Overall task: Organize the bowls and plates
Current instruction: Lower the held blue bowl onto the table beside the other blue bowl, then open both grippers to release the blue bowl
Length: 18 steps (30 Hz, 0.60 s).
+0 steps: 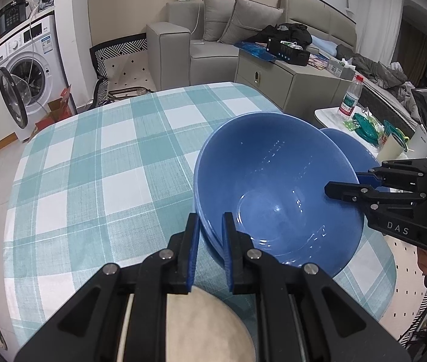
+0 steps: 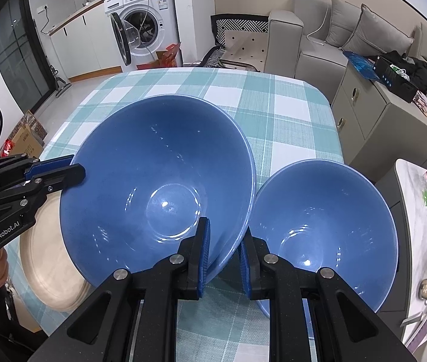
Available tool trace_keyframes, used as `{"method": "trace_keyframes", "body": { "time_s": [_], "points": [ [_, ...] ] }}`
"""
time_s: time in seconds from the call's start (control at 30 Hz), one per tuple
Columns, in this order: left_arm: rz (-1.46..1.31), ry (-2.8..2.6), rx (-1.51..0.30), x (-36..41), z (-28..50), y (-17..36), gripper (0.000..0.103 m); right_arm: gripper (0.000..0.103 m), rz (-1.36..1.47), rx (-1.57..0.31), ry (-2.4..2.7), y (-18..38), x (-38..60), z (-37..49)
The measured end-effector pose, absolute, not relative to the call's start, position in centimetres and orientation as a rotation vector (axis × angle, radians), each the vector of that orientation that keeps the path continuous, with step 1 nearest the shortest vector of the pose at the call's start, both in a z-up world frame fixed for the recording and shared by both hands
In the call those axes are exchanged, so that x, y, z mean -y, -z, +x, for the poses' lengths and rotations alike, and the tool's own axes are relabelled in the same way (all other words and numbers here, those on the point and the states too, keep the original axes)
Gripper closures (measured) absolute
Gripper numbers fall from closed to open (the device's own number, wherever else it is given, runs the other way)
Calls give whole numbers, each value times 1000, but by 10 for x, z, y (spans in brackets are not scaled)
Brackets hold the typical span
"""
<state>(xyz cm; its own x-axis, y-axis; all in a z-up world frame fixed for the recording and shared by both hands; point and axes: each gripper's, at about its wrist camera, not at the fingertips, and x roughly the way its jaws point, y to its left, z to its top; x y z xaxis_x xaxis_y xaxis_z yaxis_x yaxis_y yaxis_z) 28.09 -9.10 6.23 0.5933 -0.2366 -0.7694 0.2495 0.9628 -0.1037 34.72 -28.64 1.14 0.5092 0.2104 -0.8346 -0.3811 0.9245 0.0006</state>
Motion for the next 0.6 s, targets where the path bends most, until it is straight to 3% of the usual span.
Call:
{"method": "trace_keyframes", "body": {
  "time_s": [0.6],
  "points": [
    [35,279,-910,91,282,-58,91,85,-224,-974,-349,-7,283,345]
  ]
}}
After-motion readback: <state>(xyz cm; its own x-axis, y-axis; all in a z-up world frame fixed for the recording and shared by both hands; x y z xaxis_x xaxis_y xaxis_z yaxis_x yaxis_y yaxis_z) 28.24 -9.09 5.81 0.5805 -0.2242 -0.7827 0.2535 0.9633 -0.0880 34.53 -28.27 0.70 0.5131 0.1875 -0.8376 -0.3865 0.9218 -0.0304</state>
